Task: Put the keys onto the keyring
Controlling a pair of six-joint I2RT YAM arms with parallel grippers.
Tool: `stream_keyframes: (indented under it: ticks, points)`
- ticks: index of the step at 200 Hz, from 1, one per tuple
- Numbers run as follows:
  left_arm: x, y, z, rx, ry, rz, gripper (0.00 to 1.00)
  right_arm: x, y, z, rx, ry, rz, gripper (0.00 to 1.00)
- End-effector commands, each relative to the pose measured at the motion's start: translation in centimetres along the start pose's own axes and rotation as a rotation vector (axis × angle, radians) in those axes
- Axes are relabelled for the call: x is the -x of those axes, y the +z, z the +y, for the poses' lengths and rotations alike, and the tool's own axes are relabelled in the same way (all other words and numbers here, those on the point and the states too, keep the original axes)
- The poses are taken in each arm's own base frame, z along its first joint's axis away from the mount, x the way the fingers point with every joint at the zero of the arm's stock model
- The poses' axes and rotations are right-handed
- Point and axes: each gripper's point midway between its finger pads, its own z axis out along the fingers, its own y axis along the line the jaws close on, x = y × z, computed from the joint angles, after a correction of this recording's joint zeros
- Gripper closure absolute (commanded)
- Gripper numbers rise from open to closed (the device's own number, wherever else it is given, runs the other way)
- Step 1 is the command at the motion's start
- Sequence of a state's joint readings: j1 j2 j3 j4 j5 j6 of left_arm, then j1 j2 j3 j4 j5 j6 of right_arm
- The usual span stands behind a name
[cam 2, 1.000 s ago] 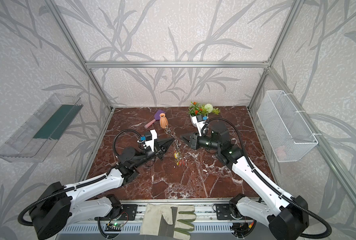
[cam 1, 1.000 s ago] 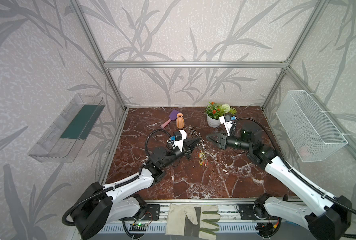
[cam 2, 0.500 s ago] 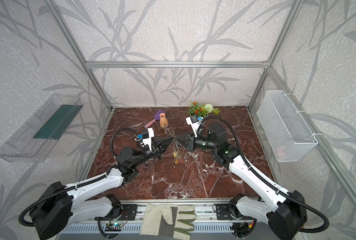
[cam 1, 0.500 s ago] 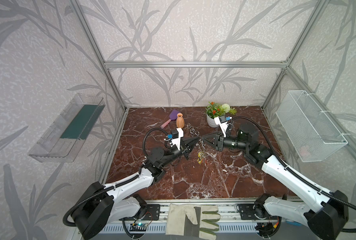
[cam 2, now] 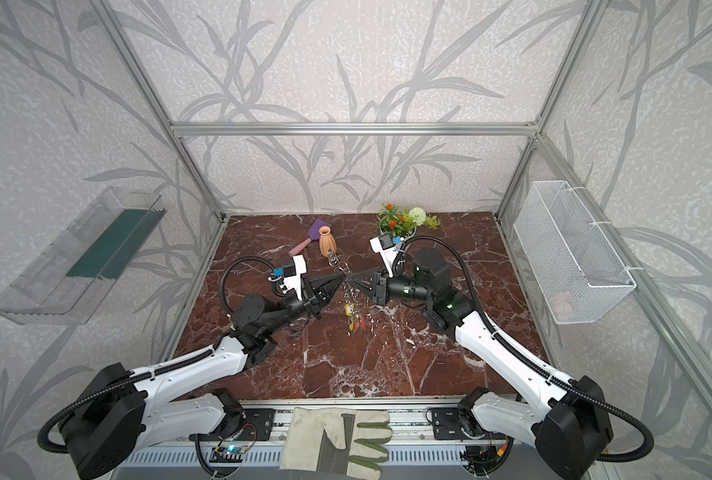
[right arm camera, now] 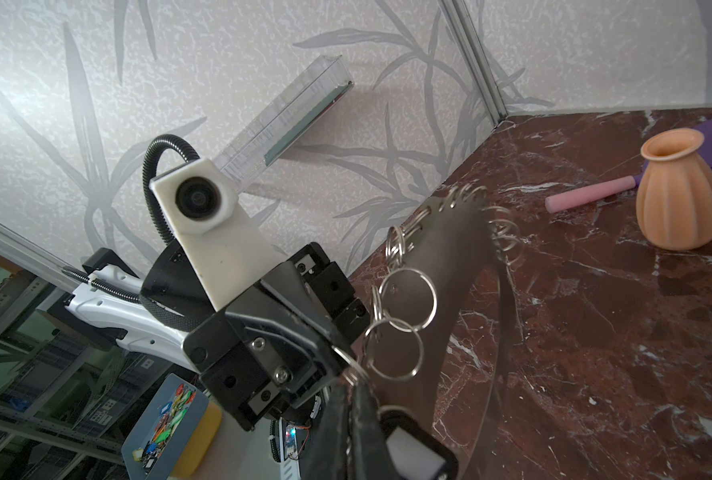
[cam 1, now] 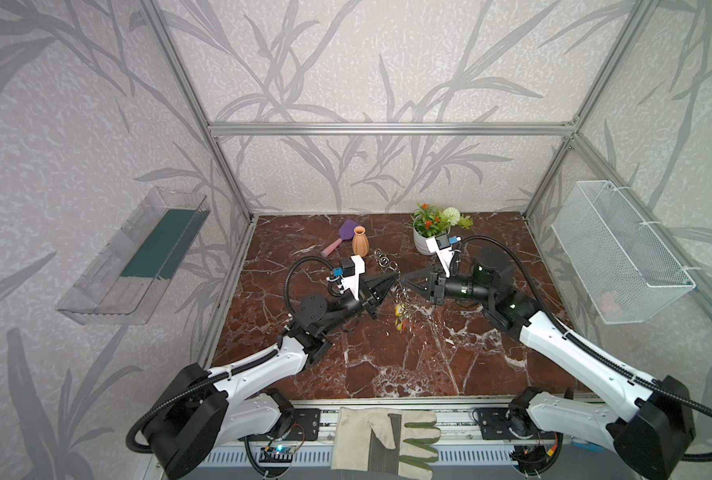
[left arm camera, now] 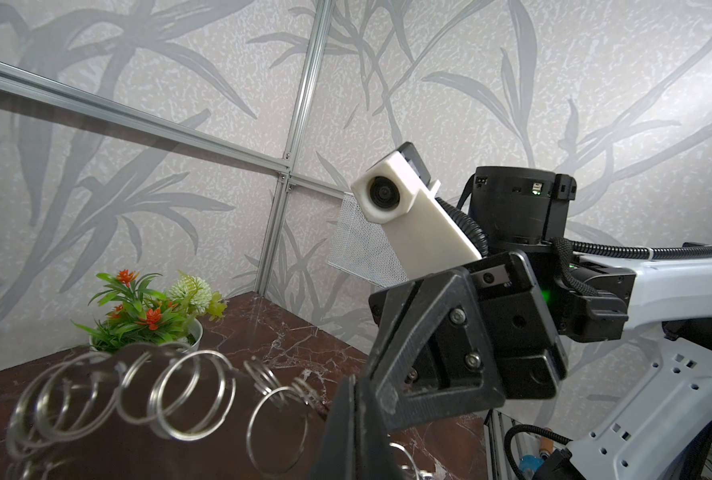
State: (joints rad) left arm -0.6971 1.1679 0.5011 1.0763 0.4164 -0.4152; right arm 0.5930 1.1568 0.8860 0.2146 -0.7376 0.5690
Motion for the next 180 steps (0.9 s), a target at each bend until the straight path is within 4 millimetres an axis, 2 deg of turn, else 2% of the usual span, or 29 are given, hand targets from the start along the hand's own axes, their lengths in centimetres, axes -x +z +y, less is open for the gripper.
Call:
stream_keyframes:
  ticks: [1, 41, 87, 180]
  points:
    - [3.2, 0.0, -1.7, -0.067, 0.021, -0.118, 1.0, -0.4, 0.4, 0.0, 0.027, 0.015, 0.007, 0.93]
    - [3.0, 0.2, -1.6, -0.072, 0.016, -0.116, 1.0, -0.1, 0.6, 0.6, 0.062, 0.017, -0.007, 0.93]
    - [2.7, -0.1, -1.6, -0.07, 0.02, -0.1, 1.0, -0.2, 0.6, 0.3, 0.057, 0.016, -0.013, 1.0]
    - [1.5, -0.5, -1.6, -0.06, 0.004, -0.047, 1.0, 0.4, 1.0, 1.3, 0.141, 0.024, -0.036, 1.0]
